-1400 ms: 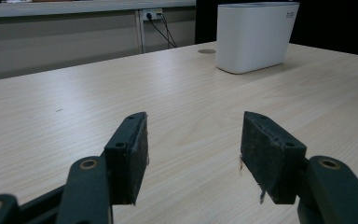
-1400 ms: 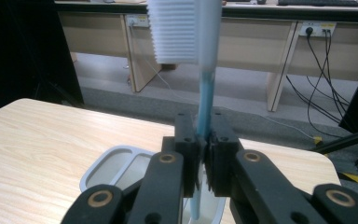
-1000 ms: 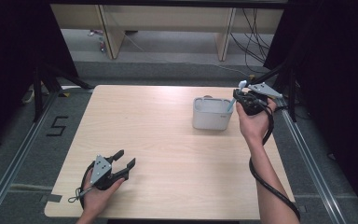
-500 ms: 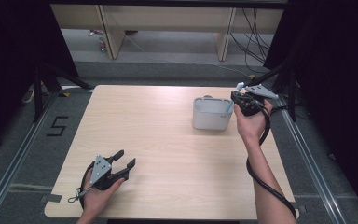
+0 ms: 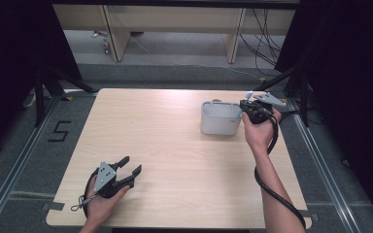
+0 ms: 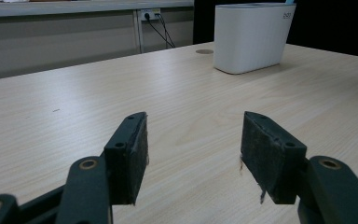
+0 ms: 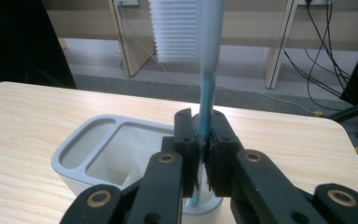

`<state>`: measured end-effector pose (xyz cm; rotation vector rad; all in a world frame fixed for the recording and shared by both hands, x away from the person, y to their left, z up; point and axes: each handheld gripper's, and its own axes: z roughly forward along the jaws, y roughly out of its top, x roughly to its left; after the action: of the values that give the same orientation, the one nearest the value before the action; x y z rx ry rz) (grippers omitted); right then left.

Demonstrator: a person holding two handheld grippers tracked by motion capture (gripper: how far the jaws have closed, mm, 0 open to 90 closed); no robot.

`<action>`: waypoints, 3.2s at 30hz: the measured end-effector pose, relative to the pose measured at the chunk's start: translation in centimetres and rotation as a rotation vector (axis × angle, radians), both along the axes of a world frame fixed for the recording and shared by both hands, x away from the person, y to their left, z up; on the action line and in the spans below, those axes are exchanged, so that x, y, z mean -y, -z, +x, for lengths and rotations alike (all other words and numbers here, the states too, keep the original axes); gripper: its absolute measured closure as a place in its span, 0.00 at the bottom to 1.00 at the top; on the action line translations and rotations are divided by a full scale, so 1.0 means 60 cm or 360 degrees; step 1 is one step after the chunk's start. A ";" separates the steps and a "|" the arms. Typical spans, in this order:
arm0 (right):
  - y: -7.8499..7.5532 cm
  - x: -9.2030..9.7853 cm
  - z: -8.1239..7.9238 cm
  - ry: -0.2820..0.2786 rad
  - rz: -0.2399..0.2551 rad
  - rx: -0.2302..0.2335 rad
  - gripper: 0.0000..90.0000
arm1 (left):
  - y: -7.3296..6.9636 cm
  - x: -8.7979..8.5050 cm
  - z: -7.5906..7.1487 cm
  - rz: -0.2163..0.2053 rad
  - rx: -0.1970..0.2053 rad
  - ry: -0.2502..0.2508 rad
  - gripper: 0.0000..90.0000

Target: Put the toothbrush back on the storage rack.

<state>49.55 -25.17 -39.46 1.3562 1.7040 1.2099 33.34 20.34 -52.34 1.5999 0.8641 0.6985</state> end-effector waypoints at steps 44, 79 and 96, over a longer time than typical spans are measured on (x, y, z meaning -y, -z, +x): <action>0.059 -0.016 0.019 0.0009 0.0020 -0.0073 0.94 | 0.000 0.000 0.000 -0.0005 -0.0006 0.0010 0.46; 0.076 -0.002 -0.018 0.0055 0.0050 -0.0122 0.46 | 0.001 0.009 0.001 -0.0031 0.0010 0.0037 0.46; 0.084 -0.011 -0.085 -0.0074 0.0047 -0.0128 0.46 | 0.001 0.009 0.001 -0.0030 0.0006 0.0037 0.45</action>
<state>44.42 -24.49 -44.49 1.4067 1.7890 1.2256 33.39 19.79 -52.41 1.5888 0.8457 0.6748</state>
